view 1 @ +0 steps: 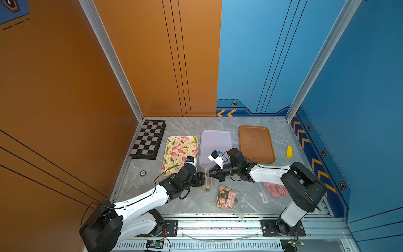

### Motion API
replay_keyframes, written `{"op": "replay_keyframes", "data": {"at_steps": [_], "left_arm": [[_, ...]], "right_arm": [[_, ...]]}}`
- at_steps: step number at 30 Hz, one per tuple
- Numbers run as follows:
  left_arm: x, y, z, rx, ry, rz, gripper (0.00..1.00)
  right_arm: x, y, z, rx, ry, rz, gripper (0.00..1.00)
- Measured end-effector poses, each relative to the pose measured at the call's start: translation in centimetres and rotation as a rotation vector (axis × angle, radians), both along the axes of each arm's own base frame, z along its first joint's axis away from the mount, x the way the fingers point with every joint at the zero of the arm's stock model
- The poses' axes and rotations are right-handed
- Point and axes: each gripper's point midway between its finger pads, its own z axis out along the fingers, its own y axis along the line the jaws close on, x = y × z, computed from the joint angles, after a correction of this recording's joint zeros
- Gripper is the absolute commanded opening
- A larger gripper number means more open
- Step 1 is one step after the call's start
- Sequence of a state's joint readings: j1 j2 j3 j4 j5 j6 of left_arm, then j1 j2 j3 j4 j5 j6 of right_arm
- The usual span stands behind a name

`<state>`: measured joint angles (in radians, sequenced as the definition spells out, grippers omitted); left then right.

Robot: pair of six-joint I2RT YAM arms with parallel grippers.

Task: Pour cookies out of the ziploc bag
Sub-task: Open the ziploc bag at the center of the board.

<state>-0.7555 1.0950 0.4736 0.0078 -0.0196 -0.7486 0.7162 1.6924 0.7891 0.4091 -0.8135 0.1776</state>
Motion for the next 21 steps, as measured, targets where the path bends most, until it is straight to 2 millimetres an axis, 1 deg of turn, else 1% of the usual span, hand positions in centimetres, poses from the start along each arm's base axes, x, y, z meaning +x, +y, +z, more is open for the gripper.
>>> {"op": "replay_keyframes", "data": {"at_steps": [3, 5, 7, 9, 12, 16, 21], "left_arm": [[-0.3, -0.1, 0.0, -0.009, 0.0, -0.01, 0.54], [-1.0, -0.4, 0.0, -0.031, 0.001, -0.041, 0.53], [-1.8, -1.4, 0.8, -0.074, -0.017, -0.094, 0.53], [-2.2, -1.8, 1.6, -0.107, -0.036, -0.12, 0.53], [-2.2, -1.7, 2.4, -0.136, -0.057, -0.126, 0.52], [-1.7, -1.3, 2.8, -0.153, -0.065, -0.115, 0.5], [-1.5, -1.6, 3.4, -0.186, -0.074, -0.125, 0.5]], "right_arm": [[0.2, -0.2, -0.2, 0.007, 0.006, -0.008, 0.0], [0.5, -0.3, -0.3, 0.007, 0.008, -0.02, 0.0], [0.6, -0.2, -0.5, 0.009, 0.009, -0.024, 0.0], [0.5, -0.2, -0.7, 0.005, 0.015, -0.025, 0.0], [0.7, -0.4, -0.7, 0.007, 0.016, -0.034, 0.0], [1.5, -0.7, -0.4, 0.02, 0.006, -0.053, 0.0], [1.9, -0.6, -0.5, 0.036, 0.014, -0.065, 0.0]]}}
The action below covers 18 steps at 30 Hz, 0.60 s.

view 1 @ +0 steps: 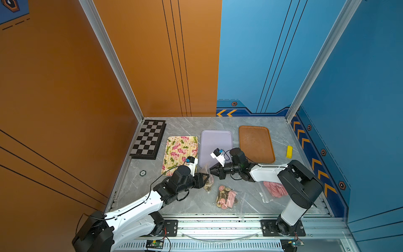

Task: Pour cookies out of the ziploc bag
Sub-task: Open the ziploc bag at the center of the board.

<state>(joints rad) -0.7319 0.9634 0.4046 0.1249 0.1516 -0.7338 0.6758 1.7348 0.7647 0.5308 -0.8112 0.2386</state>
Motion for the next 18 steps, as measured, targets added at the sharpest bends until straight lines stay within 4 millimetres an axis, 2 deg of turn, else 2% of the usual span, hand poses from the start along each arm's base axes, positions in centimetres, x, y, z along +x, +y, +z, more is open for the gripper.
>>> {"op": "replay_keyframes", "data": {"at_steps": [4, 8, 18], "left_arm": [[0.0, -0.3, -0.1, -0.005, 0.003, -0.01, 0.49], [0.2, -0.1, -1.1, 0.018, 0.026, -0.001, 0.46], [2.2, 2.6, -1.3, 0.055, 0.011, 0.12, 0.47]], "right_arm": [[0.2, -0.1, -0.2, 0.005, 0.009, -0.01, 0.0], [0.4, -0.2, -0.1, 0.011, 0.013, -0.017, 0.0], [1.0, -0.9, 0.1, 0.066, 0.046, -0.043, 0.0]]}}
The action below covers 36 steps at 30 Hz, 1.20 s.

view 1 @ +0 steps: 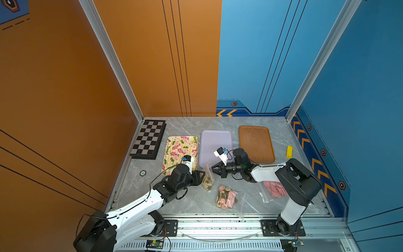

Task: Pour cookies out of the ziploc bag
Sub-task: Open the ziploc bag at the center of the board.

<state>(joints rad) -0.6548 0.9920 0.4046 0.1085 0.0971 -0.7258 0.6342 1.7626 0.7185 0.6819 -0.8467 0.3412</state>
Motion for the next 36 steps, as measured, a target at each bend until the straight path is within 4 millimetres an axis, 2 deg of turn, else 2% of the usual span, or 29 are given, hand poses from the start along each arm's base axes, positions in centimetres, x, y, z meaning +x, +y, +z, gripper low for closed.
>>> {"op": "replay_keyframes", "data": {"at_steps": [4, 8, 18, 23, 28, 36], "left_arm": [[0.6, 0.0, -0.8, 0.001, 0.015, -0.017, 0.47], [0.4, -0.9, -1.7, 0.016, 0.032, -0.085, 0.47], [1.0, -2.9, -1.7, 0.043, 0.007, -0.186, 0.45], [1.1, -3.0, -2.4, 0.058, 0.009, -0.201, 0.32], [1.1, -3.0, -2.6, 0.067, 0.005, -0.207, 0.02], [1.3, -2.4, -1.7, 0.058, -0.026, -0.166, 0.0]], "right_arm": [[-0.1, 0.2, 0.1, 0.017, 0.008, 0.01, 0.0], [-0.1, 0.2, 0.2, 0.025, 0.01, 0.013, 0.0], [-0.2, 0.3, 0.3, 0.03, 0.011, 0.022, 0.0], [-0.1, 0.2, -0.1, 0.024, 0.019, 0.019, 0.0], [-0.2, 0.2, -0.2, 0.025, 0.023, 0.025, 0.0], [0.0, -0.1, -0.6, -0.003, 0.037, 0.0, 0.0]]}}
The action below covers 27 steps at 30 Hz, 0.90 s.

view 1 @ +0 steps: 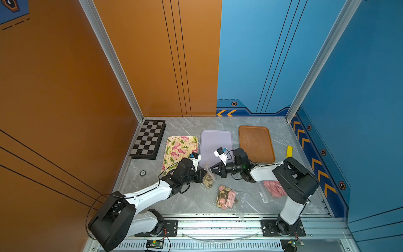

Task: Pour cookies out of the ziploc bag
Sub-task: Open the ziploc bag at the center of the board.

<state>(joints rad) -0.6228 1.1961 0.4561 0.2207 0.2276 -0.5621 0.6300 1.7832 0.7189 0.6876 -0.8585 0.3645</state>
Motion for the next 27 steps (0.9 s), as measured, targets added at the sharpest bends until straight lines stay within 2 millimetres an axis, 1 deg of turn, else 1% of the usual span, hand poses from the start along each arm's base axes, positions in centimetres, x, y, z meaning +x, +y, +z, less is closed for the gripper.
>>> {"op": "replay_keyframes", "data": {"at_steps": [4, 9, 11, 14, 16, 19, 23, 27], "left_arm": [[0.0, 1.2, 0.2, 0.006, 0.003, 0.069, 0.0], [-0.2, 2.1, -0.2, 0.032, 0.028, 0.125, 0.0], [-0.3, 2.4, -0.4, 0.043, 0.035, 0.146, 0.0], [-0.6, 2.8, -0.7, 0.06, 0.042, 0.163, 0.0], [-0.8, 3.0, -0.8, 0.071, 0.046, 0.171, 0.0], [-0.9, 3.4, -1.0, 0.091, 0.051, 0.183, 0.0], [-1.1, 4.0, -1.2, 0.104, 0.057, 0.206, 0.0], [-1.5, 4.6, -2.2, 0.128, 0.077, 0.218, 0.0]], "right_arm": [[0.0, -0.7, -0.7, -0.099, 0.006, -0.059, 0.0], [-0.3, -1.2, 0.1, -0.218, -0.053, -0.121, 0.0], [-0.1, -1.9, -0.4, -0.263, -0.051, -0.158, 0.0], [0.2, -3.0, -1.7, -0.334, -0.032, -0.206, 0.0], [0.2, -3.8, -2.5, -0.371, -0.023, -0.23, 0.0], [0.0, -4.7, -3.1, -0.411, -0.014, -0.256, 0.0], [0.2, -5.3, -3.0, -0.433, -0.024, -0.285, 0.0], [0.2, -5.8, -2.6, -0.444, -0.034, -0.306, 0.0]]}}
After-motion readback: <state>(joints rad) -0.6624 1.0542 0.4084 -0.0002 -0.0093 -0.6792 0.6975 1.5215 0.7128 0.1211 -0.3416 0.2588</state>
